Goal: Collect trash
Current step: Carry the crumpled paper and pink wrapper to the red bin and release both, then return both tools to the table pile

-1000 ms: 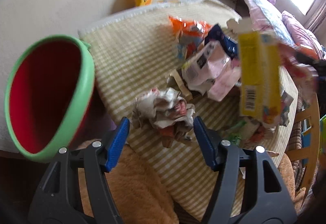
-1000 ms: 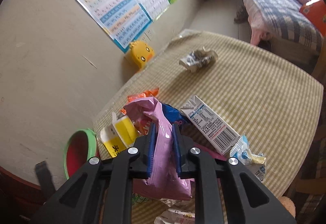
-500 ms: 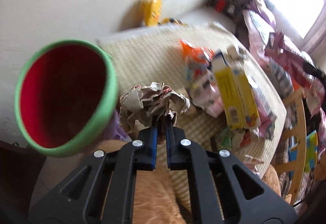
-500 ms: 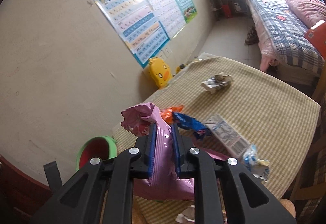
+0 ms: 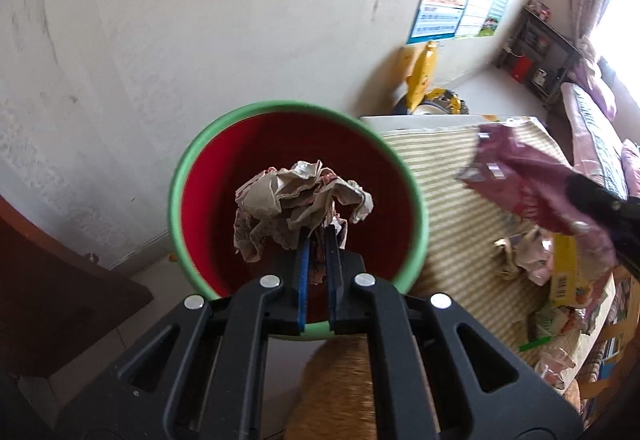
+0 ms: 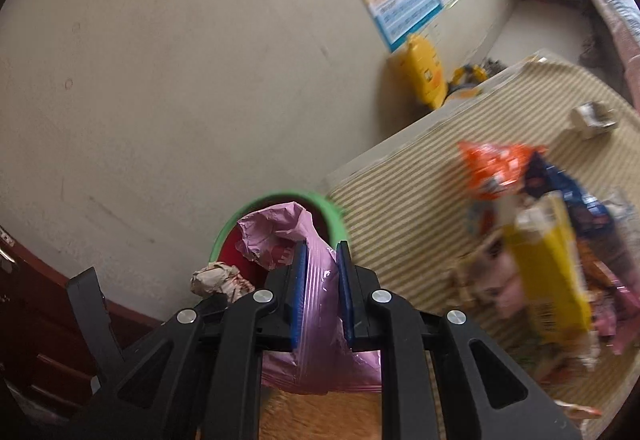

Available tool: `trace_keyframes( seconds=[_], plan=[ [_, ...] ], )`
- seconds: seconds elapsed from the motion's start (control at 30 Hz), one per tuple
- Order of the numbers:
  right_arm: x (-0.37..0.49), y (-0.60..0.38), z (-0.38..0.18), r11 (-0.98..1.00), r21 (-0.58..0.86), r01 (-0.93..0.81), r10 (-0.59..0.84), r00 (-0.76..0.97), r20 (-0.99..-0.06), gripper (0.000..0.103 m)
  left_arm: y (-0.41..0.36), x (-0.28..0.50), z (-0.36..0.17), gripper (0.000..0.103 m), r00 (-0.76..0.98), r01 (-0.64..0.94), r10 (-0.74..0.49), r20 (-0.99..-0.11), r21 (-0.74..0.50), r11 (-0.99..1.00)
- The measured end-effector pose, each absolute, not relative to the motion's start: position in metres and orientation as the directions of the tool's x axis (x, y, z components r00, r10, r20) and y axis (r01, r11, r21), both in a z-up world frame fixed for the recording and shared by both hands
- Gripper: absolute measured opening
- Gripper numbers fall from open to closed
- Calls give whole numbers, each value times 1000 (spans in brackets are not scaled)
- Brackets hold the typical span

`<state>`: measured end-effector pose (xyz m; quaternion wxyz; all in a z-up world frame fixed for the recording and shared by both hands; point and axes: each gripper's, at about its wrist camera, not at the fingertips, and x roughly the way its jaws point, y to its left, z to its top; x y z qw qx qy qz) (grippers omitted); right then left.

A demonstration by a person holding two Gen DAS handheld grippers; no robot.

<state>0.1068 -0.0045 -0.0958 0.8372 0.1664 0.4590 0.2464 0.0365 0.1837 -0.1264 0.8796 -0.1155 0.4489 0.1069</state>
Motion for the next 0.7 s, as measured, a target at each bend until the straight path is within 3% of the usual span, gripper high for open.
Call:
trace_keyframes(
  seconds=[0.2,0.23,0.33,0.4,0.7],
  plan=[
    [116,46,-113,823,467,-323,567,403,-719,14,206,37,-141,6,547,-337,81,-833,-131,932],
    [117,50,-115,818,472,-328,573,396,-718,18,208,36,-143,7,543,-342,81,-836,-132,930],
    [116,50,-121,808,492,-326,588,381,-713,39,214,33,-146,21,537,-368,82,-840,-146,918],
    [116,44,-121,806,508,-304,592,404,-697,48,215,31,-146,52,541,-381,92,-836,-146,913],
    [100,-18,-92,778,591,-216,608,498,-618,60,206,30,-131,63,569,-380,101,-816,-152,912]
  ],
)
